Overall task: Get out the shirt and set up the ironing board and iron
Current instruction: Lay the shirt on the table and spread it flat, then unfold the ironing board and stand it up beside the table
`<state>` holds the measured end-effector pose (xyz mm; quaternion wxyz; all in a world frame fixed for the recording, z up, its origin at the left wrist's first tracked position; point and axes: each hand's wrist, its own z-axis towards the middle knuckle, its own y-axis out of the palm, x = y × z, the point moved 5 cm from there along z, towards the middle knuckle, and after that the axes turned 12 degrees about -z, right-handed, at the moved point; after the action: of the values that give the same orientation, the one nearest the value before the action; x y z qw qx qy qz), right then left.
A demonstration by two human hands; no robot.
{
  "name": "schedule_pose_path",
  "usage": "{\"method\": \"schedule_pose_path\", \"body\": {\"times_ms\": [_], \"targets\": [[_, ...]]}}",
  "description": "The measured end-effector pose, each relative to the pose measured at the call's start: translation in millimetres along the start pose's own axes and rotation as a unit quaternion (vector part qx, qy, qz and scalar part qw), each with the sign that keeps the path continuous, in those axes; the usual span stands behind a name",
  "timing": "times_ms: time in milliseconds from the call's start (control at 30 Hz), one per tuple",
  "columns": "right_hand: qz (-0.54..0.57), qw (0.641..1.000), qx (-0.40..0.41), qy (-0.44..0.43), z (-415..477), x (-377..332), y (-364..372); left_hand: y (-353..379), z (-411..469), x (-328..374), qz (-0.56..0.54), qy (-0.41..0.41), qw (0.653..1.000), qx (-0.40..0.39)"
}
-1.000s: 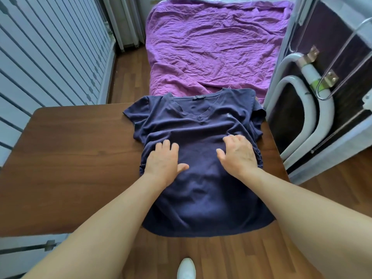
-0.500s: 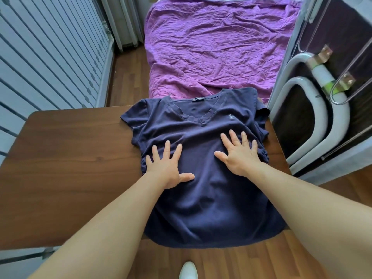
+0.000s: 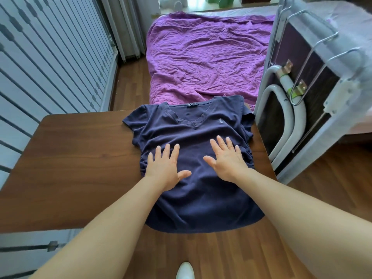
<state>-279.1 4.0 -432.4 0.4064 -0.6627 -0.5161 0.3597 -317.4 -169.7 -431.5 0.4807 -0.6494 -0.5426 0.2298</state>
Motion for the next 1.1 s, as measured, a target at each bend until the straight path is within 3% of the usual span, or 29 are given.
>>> {"method": "schedule_pose_path", "body": {"times_ms": [500,667,867,1100], "targets": [[0.03,0.993,0.106,-0.035,-128,-9,-110,-104,-129,87,0.06,0.052,0.988,0.135],[0.08,0.981,0.17,-0.044,-181,4,-138,-128,-168,129,0.032,0.136,0.977,0.164],[0.133,0.948,0.283,0.049,-227,53,-172,-153,-188,192,0.044,0.245,0.95,0.189],[0.164,0.928,0.315,0.114,-238,109,-184,-167,-175,247,0.044,0.3,0.931,0.204]]}}
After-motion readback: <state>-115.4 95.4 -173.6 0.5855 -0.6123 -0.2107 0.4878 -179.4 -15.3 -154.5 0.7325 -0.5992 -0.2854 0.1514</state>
